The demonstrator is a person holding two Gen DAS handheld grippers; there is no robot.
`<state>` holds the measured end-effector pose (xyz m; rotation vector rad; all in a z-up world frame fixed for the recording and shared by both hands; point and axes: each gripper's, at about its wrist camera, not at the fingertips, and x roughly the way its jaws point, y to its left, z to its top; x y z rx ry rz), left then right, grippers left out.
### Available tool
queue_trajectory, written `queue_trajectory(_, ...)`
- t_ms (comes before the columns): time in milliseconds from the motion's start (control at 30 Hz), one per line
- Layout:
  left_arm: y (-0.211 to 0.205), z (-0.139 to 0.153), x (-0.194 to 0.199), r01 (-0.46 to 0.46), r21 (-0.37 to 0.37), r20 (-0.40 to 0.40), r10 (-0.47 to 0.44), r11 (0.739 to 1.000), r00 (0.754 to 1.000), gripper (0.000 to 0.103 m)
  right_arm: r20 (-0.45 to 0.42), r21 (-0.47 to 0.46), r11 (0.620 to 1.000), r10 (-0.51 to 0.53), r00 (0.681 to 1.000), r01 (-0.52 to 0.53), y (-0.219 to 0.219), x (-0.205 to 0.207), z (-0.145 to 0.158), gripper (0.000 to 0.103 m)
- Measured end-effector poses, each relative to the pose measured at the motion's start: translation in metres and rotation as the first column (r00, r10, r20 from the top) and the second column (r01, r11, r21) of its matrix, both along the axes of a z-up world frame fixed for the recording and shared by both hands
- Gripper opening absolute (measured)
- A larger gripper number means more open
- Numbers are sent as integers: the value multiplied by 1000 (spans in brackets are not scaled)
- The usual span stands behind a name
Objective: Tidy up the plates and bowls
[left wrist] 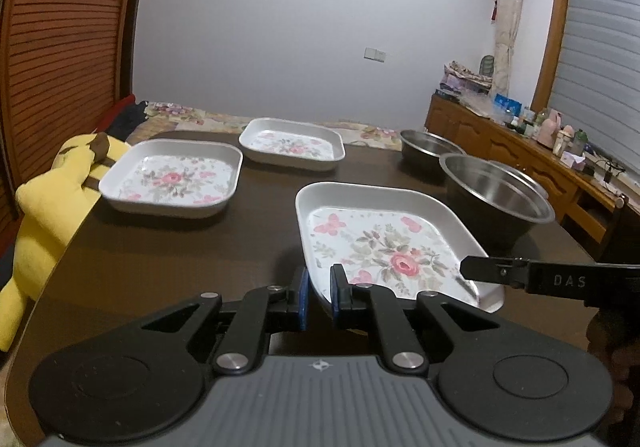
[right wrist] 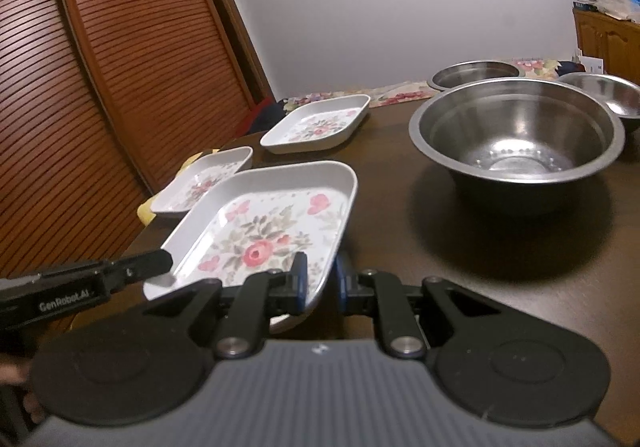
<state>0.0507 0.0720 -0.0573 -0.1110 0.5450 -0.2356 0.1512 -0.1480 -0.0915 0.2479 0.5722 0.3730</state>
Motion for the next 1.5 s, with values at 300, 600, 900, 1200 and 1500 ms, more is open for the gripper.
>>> queue_trajectory(300,-2,-8,-9,-2,30,-12,3,1000,1000,12,6,-29,1000,-2,1000,2,5,-11,-6,17)
queue_trajectory(600,0,-14,-8,-3,29,-26,4,1000,1000,12,-17,-21,1000,-3,1000,3,6,-11,-13,17)
queue_trajectory(900,-1,-18,-5,-10,36,-40,12,999,999,11,-19,-24,1000,-4,1000,3,9,-12,-17,17)
queue_trajectory(1200,-1,-19,-3,-11,24,-38,11,1000,999,12,-9,-23,1000,-10,1000,9,7,-13,-18,17)
queue_trajectory(1500,2,-10,-4,-13,14,-17,14,1000,1000,17,14,-15,999,-33,999,33,-1,-12,-10,18)
